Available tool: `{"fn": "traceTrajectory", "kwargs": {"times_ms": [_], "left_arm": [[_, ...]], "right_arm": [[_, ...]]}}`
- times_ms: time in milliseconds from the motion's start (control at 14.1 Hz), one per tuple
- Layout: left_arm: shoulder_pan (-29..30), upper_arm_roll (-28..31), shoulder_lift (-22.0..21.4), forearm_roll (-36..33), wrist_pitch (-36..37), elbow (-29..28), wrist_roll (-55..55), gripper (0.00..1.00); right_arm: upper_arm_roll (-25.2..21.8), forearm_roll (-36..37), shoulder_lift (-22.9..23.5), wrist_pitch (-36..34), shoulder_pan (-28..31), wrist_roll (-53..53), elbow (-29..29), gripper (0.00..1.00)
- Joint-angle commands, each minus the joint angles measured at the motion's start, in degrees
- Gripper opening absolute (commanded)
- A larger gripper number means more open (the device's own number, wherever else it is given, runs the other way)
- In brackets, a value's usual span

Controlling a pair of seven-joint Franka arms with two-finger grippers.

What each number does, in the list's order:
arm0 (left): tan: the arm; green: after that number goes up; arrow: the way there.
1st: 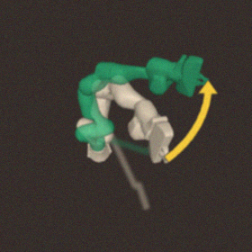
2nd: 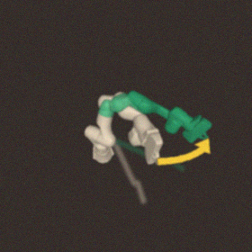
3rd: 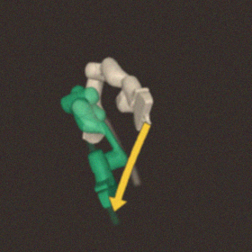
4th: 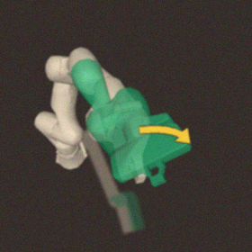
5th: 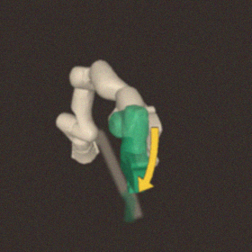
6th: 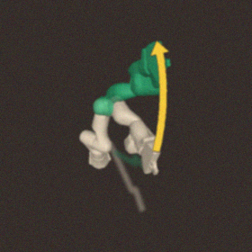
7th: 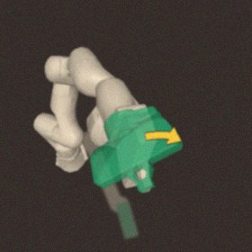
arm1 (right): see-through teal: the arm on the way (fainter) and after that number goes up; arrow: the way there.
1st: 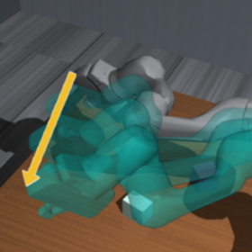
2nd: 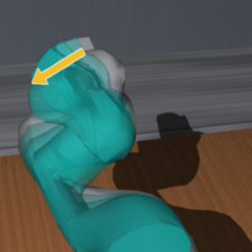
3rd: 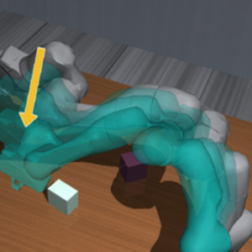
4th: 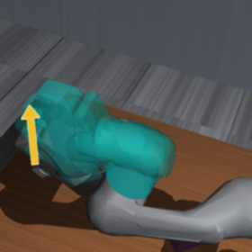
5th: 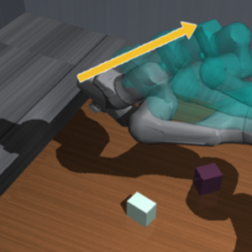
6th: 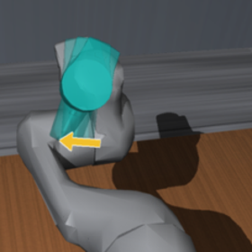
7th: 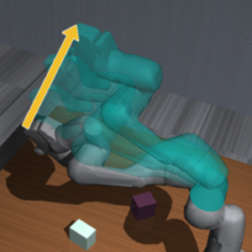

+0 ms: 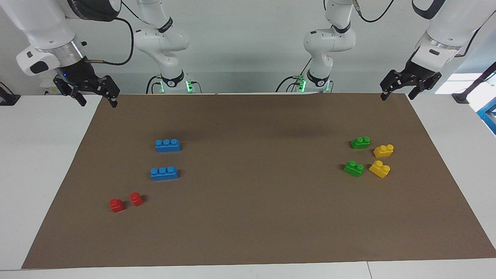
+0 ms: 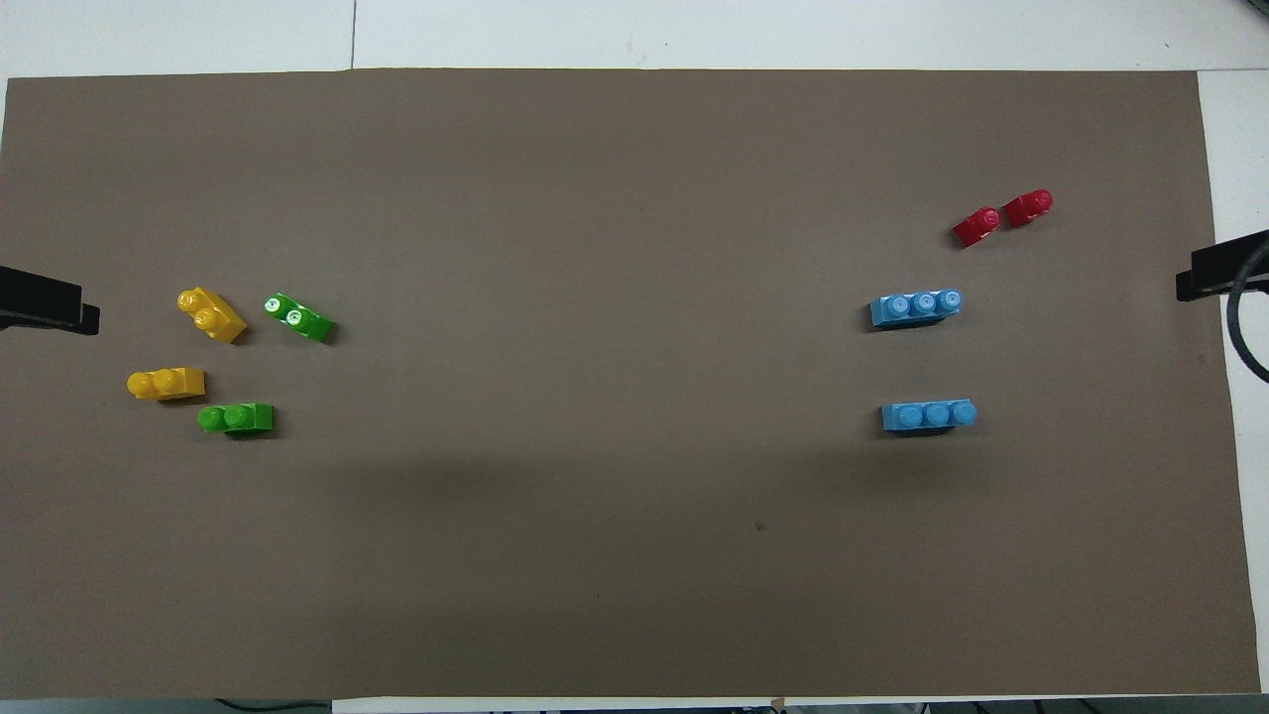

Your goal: Remove green block with left arm and hold with right

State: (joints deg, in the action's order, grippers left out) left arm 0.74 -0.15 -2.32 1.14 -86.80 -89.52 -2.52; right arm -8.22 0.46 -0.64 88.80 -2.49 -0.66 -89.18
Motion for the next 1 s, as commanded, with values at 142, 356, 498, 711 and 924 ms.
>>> {"fn": "traceTrajectory", "kwargs": {"times_ms": [142,356,498,711,924], "left_arm": [[0.5,-0.1,0.5,-1.1,0.2,1.1,-2.5,1.0],[0.6,0.1,0.5,-1.1,0.2,1.2,-2.8,1.0],[0.6,0.1,0.5,-1.1,0.2,1.2,-2.8,1.0],[0.6,0.1,0.5,-1.1,0.2,1.2,-2.8,1.0],[0.6,0.1,0.5,-1.0,0.2,1.2,-2.7,1.0]], "right_arm": [[1.2,-0.1,-1.8,-0.2,1.8,-1.2,-2.0,1.0],[1.2,-0.1,-1.8,-0.1,1.7,-1.1,-2.0,1.0],[1.2,-0.1,-2.0,-0.2,1.7,-1.1,-2.1,1.0],[1.2,-0.1,-2.0,-0.2,1.7,-1.1,-2.1,1.0],[1.2,-0.1,-2.0,-0.1,1.6,-0.8,-2.2,1.0]]}}
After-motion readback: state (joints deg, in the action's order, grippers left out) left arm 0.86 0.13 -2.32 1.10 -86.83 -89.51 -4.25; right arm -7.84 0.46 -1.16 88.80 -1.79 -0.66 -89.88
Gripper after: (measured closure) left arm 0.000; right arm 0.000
